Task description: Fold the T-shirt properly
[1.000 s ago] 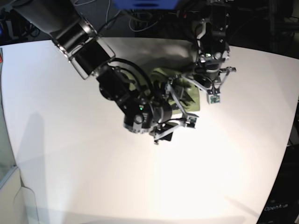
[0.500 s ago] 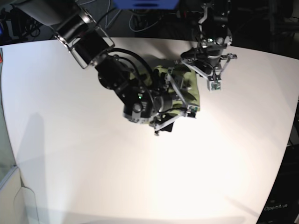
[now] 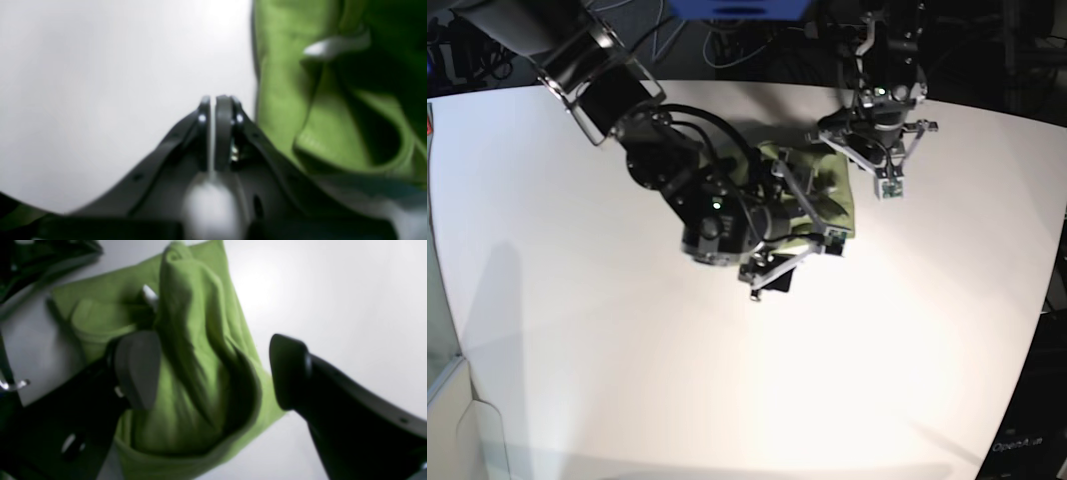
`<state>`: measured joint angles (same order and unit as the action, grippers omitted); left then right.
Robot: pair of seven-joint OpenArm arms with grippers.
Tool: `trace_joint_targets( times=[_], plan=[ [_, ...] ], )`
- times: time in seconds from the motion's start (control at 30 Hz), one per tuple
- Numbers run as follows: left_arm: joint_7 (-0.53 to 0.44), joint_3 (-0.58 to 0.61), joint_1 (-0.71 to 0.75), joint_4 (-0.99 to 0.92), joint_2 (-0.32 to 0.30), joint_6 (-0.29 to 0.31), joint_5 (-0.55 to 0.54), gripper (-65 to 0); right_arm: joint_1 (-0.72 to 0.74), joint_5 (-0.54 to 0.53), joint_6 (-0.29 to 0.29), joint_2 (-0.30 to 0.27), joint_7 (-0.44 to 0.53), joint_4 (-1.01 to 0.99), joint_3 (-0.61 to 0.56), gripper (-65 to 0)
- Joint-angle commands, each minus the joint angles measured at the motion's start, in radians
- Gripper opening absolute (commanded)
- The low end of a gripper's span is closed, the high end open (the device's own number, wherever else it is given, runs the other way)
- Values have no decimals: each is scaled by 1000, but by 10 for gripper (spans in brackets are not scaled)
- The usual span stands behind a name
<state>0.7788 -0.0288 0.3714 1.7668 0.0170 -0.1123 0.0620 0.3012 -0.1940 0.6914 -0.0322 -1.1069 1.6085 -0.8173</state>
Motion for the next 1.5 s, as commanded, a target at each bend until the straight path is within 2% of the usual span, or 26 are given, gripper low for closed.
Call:
trace_joint_targets(
  times=[0.0,0.13,0.27,0.33,0.7,1.1,1.23,1.47],
  plan=[
    [-2,2,2,11,2,-3,0,-628,22,-5,7,-11,3,29,6,-151],
    [-2,2,1,11,1,1,0,-628,10,-5,7,-59,3,48,17,-152],
    [-2,-9,1,11,-1,107,0,-628,-26,-5,7,-97,3,94,66,-152],
    [-2,-23,1,11,2,132,0,-628,-52,-5,7,-113,3,129,89,-152],
    [-3,-24,-62,-120,2,144,2,-628,-242,-5,7,-130,12,267,201,-152],
    [-3,-12,-105,-146,8,147,2,-628,-366,-5,7,-127,123,258,281,-152],
    [-3,8,-94,-147,11,147,0,-628,-334,-6,7,-114,127,189,276,-152],
    [-3,8,-73,-133,8,170,2,-628,-225,-6,7,-41,133,-6,272,-152]
  ],
)
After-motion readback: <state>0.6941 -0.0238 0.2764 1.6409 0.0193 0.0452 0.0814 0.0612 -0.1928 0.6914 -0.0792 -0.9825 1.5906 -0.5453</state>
